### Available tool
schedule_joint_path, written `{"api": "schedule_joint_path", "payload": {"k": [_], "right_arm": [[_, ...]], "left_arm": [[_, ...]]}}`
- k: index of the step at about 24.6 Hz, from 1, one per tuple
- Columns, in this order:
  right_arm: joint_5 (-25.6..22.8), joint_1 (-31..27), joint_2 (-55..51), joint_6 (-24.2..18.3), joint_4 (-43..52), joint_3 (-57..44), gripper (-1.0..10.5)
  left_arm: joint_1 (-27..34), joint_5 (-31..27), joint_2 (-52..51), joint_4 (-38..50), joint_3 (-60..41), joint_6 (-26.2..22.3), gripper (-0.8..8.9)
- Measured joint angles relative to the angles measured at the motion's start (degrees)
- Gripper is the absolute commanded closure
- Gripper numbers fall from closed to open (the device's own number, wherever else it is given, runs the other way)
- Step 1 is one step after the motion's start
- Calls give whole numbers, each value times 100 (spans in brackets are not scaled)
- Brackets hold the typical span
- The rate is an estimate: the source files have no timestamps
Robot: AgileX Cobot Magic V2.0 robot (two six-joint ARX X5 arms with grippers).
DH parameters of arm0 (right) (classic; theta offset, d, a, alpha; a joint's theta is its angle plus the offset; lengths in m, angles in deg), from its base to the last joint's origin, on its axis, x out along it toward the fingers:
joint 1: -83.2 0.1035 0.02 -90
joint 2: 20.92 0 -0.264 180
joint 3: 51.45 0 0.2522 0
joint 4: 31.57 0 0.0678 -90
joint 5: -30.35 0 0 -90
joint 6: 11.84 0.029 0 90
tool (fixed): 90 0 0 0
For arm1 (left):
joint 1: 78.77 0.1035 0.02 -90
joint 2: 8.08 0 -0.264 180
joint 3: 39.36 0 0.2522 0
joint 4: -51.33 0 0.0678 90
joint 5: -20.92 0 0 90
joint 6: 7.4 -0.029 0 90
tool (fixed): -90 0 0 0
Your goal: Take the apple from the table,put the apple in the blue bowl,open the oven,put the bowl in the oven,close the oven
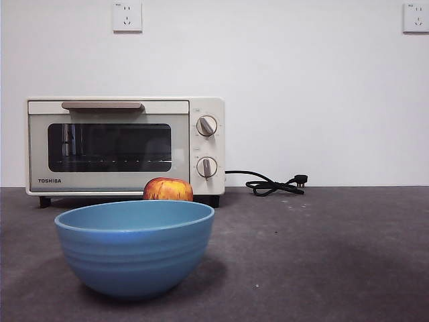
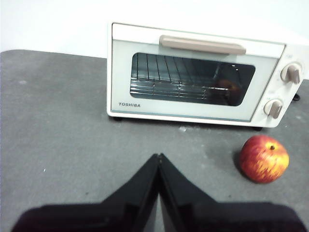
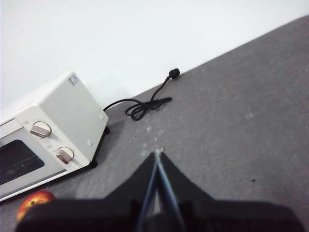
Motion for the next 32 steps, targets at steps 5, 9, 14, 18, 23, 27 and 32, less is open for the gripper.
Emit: {"api": "schedule_joint_path", "payload": {"k": [5,9,14,18,23,27,32], "right_arm": [[125,0,678,42,-577,638,955],[125,0,1460,39,-1397,1261,953],[125,0,2505,-81,-2321,1947,946],[127,0,3370,-168,-2487,2347,946],[1008,-4,4352,-466,-2490,2900,946],[1558,367,5340,-741,-2669,3735,946],[1139,1552,6631,-778,-2850,5086,945]], "left_arm": [[0,155,940,-98,713,61,819],[0,170,1801,-595,1327,63,819],[0,170,2822,-1462,2020,63,818],[0,170,3569,-2096,2599,63,818],[4,610,3982,-2533,2870,61,818],[2,1327,3980,-2533,2876,61,817],[-39,1482,3980,-2603,2876,61,817]]}}
